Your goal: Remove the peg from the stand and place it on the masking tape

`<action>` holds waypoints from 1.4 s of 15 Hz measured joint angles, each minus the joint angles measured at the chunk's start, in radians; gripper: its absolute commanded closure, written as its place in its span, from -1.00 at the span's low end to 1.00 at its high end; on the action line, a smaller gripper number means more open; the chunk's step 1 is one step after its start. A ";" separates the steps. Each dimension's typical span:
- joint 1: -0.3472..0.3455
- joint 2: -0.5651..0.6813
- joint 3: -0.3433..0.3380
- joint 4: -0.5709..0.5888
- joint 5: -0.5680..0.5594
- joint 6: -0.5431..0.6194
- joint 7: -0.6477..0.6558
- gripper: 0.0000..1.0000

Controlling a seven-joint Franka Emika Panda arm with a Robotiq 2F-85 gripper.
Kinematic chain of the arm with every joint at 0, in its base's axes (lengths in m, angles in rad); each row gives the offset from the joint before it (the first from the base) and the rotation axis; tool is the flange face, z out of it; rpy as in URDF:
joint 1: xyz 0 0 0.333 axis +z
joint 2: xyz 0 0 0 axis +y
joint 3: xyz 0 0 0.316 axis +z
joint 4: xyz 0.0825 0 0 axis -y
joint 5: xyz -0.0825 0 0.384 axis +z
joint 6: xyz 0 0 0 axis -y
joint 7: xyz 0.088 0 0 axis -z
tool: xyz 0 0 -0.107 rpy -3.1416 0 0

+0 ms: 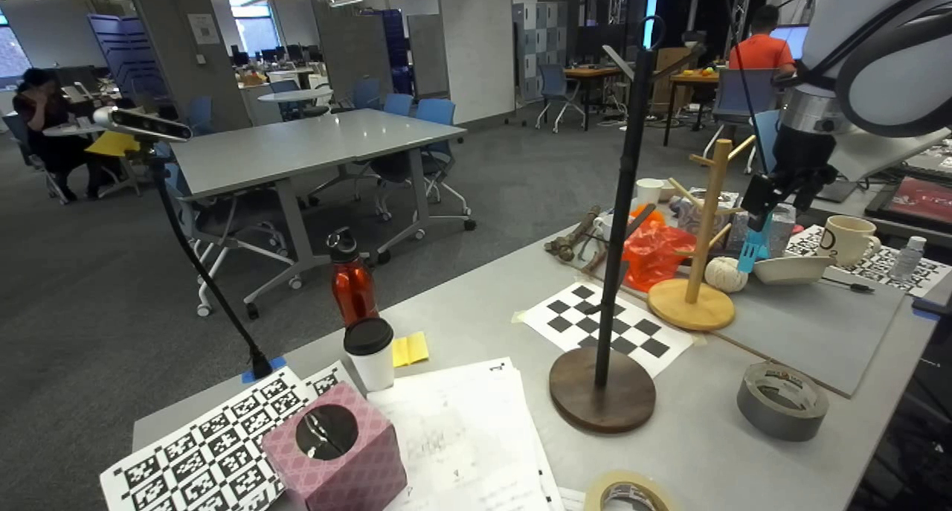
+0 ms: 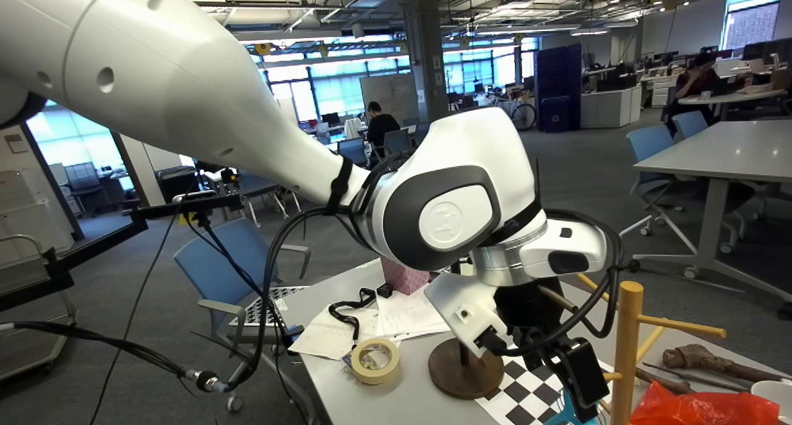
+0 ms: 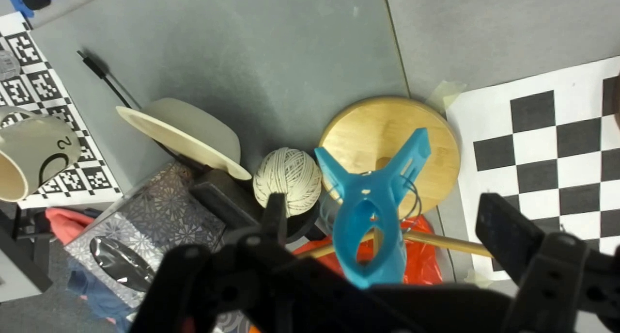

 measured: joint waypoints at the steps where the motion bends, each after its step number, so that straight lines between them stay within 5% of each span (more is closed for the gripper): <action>1: -0.002 0.002 -0.003 0.003 0.000 0.003 -0.001 -1.00; 16: -0.011 0.071 0.008 0.092 0.076 0.003 -0.037 -1.00; 17: -0.011 0.076 0.010 0.097 0.076 0.003 -0.037 -0.94; 18: -0.011 0.081 0.011 0.102 0.076 0.003 -0.037 -0.49; 21: -0.011 0.093 0.011 0.117 0.076 0.003 -0.037 -0.17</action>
